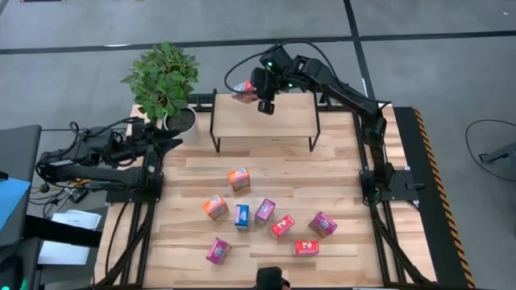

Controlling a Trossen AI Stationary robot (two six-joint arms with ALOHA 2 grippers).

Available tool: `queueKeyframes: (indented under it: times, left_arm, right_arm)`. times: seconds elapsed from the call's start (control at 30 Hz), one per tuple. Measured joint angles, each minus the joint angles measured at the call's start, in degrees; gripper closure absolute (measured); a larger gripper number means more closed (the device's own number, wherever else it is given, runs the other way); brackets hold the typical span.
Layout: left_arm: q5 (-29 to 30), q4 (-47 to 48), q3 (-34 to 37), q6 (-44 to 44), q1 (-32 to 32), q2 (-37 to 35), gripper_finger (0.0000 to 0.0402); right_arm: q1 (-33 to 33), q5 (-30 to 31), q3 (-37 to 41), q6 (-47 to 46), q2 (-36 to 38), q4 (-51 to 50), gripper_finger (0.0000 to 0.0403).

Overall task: Stack cereal on shelf
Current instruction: Put the top red cereal box on the shelf

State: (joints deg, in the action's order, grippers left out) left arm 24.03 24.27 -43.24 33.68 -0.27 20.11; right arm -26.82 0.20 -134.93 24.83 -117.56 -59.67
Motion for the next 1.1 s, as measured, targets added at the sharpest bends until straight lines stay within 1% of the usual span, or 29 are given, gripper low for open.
queueKeyframes:
  times: [0.23, 0.43, 0.7, 1.1]
  left_arm:
    - [0.87, 1.84, 0.00, 0.25, -0.02, 0.01, 0.0111]
    - [0.84, 2.23, 0.02, 0.88, -0.01, 0.01, 0.0111]
    - [0.83, 2.26, 0.02, 0.88, 0.00, 0.01, 0.0111]
    - [0.81, 2.43, 0.02, 0.60, -0.01, -0.01, 0.0111]
  right_arm:
    - [0.18, -0.15, 0.04, 0.53, -0.24, -10.02, 0.0248]
    - [0.82, -0.63, 0.00, 0.73, -2.33, -13.51, 0.0227]
    - [1.59, -0.27, 0.06, 0.70, -2.82, -10.75, 0.0177]
    - [1.57, -0.27, 0.11, 1.10, -1.92, -8.42, 0.0132]
